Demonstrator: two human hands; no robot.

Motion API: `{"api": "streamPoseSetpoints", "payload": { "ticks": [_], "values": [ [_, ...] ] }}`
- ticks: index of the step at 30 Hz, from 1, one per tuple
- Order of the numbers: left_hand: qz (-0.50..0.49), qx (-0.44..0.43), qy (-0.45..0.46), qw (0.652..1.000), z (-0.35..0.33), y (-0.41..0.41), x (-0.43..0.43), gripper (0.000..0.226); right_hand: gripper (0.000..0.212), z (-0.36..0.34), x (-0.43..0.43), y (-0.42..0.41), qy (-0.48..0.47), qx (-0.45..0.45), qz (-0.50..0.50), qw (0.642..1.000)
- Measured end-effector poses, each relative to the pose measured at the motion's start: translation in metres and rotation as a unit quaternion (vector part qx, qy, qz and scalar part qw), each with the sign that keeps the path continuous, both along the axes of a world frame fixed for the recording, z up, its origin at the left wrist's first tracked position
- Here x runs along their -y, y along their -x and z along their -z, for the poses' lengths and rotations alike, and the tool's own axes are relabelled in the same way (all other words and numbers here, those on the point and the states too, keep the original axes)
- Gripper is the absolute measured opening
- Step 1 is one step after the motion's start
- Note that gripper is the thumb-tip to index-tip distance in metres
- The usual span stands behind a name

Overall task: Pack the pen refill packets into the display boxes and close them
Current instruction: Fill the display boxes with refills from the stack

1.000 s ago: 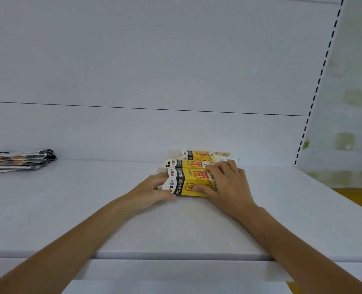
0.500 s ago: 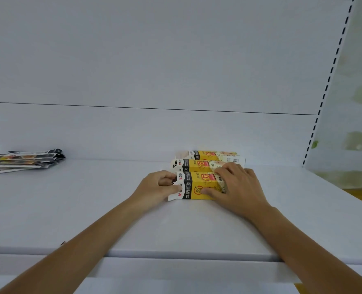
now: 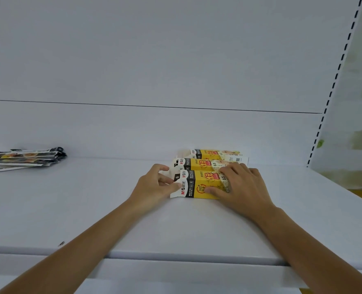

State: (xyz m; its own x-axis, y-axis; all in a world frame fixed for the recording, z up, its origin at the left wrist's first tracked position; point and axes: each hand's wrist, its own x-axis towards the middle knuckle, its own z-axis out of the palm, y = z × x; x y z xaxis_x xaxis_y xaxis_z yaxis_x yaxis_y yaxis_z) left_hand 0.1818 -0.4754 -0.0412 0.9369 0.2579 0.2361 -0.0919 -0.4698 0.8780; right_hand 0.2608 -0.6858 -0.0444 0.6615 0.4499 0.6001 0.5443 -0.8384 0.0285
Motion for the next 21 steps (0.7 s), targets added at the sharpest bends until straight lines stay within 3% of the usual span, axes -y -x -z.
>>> {"api": "streamPoseSetpoints", "payload": {
  "ticks": [18, 21],
  "values": [
    [0.1, -0.06, 0.171, 0.978, -0.01, -0.002, 0.009, 0.044, 0.075, 0.003, -0.002, -0.003, -0.025, 0.04, -0.018, 0.999],
    [0.111, -0.072, 0.162, 0.978, -0.013, -0.007, 0.012, 0.065, 0.07, 0.002, -0.005, -0.001, -0.031, 0.041, -0.025, 0.998]
  ]
}}
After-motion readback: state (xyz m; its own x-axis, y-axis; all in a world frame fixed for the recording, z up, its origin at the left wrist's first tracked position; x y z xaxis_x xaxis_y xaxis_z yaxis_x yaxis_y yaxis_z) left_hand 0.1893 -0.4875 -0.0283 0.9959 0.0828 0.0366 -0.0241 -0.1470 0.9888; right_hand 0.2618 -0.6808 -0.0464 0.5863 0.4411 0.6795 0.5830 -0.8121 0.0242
